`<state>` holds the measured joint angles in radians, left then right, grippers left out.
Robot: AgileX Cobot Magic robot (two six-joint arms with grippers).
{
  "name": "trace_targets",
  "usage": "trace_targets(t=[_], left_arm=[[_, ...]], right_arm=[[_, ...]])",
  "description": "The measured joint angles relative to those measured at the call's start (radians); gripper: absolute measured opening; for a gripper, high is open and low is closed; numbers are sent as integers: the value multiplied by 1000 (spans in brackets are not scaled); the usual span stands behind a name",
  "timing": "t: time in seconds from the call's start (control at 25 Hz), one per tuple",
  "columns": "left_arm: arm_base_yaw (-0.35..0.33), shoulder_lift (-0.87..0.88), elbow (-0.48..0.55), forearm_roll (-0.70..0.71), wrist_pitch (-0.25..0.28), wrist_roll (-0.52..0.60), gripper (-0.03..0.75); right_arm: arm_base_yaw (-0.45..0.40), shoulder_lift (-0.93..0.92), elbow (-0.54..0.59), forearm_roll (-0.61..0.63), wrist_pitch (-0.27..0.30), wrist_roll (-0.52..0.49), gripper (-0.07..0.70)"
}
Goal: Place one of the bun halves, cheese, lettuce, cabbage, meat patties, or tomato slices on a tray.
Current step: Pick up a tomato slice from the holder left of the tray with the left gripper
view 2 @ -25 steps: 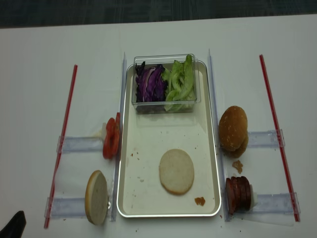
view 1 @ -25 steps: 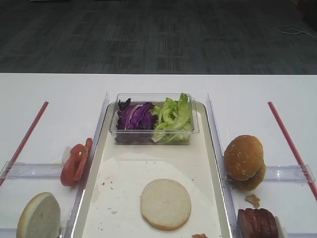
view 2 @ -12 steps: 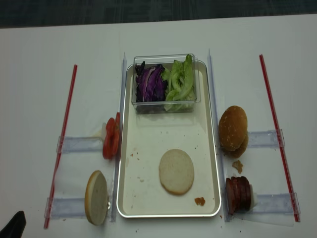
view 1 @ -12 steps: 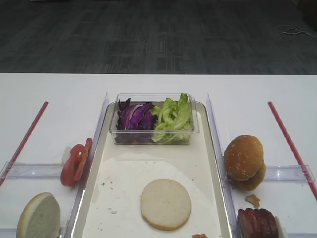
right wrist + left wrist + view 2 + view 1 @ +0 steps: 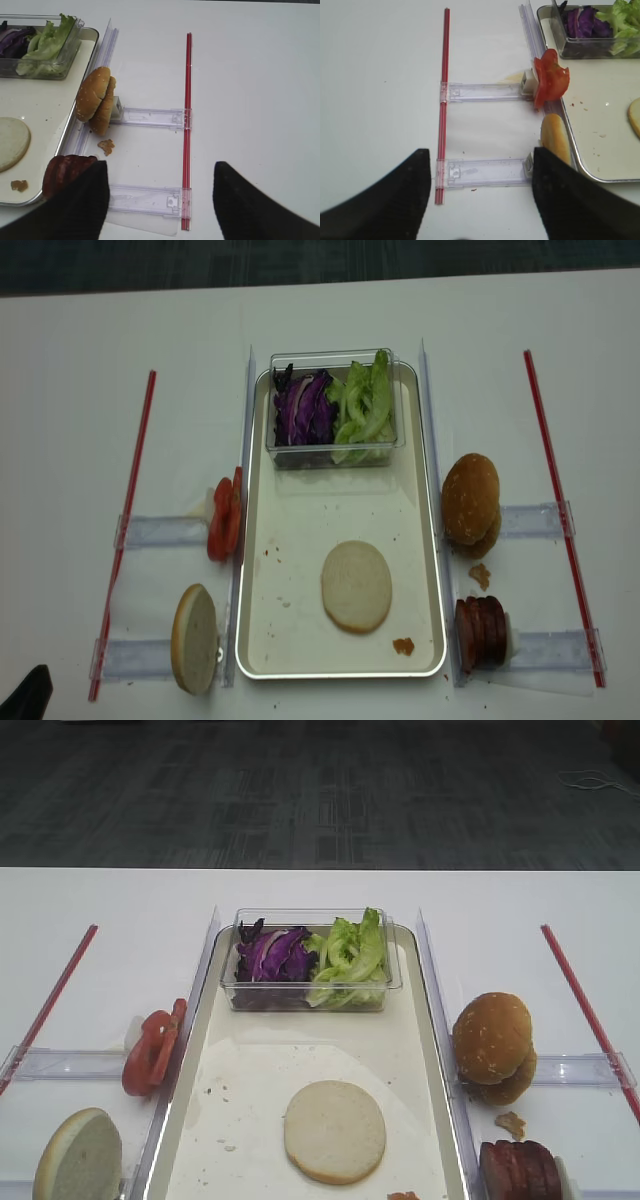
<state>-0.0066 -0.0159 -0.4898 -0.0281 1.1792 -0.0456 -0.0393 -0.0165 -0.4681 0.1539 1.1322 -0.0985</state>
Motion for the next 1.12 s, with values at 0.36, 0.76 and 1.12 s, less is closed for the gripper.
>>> trace_targets(t=[0.36,0.76,1.12], left_arm=[[0,65,0,-27,0,2,414],[0,217,0,-50,-9,6,414],[0,317,0,-50,-11,3,414]], right_arm=[[0,0,0,0,0,0,468],[0,0,0,0,0,-2,468],[0,0,0,0,0,-2,468]])
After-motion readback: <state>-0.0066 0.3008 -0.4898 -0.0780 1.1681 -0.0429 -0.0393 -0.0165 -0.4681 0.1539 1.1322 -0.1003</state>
